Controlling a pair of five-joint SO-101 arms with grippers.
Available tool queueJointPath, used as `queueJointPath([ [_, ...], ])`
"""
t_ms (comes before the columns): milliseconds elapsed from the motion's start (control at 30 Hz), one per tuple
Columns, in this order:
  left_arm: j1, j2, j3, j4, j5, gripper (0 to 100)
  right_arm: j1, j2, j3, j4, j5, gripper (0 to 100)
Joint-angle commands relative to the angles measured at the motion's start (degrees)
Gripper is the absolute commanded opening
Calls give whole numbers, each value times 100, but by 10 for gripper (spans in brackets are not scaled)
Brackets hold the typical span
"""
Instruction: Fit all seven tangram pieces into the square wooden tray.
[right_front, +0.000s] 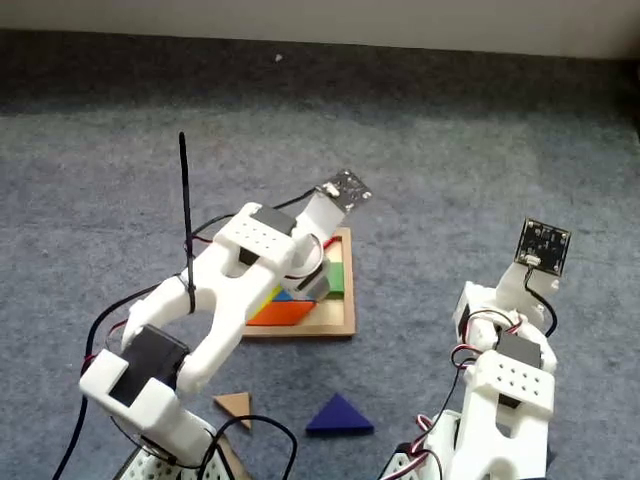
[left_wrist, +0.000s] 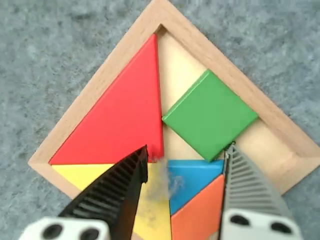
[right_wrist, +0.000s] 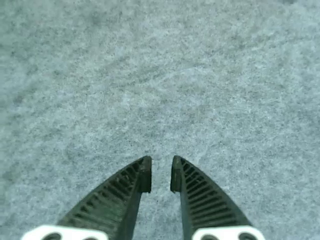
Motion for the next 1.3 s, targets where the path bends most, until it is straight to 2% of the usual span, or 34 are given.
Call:
queueJointPath([
  [0, -330, -734, 154, -97, 88, 239, -48, -119, -13, -163, 79, 80],
  [367, -532, -1622, 875, -396, 79, 217, -48, -119, -13, -163, 79, 80],
  [767, 374, -1666, 989, -422, 97, 219, -48, -119, -13, -163, 79, 80],
  [867, 532, -1657, 1103, -598, 105, 250, -48, -119, -13, -163, 79, 80],
  [1000, 567, -1323, 1165, -853, 264, 261, -48, -119, -13, -163, 79, 80],
  [1267, 514, -435, 470, -879, 273, 259, -48, -119, -13, -163, 79, 80],
])
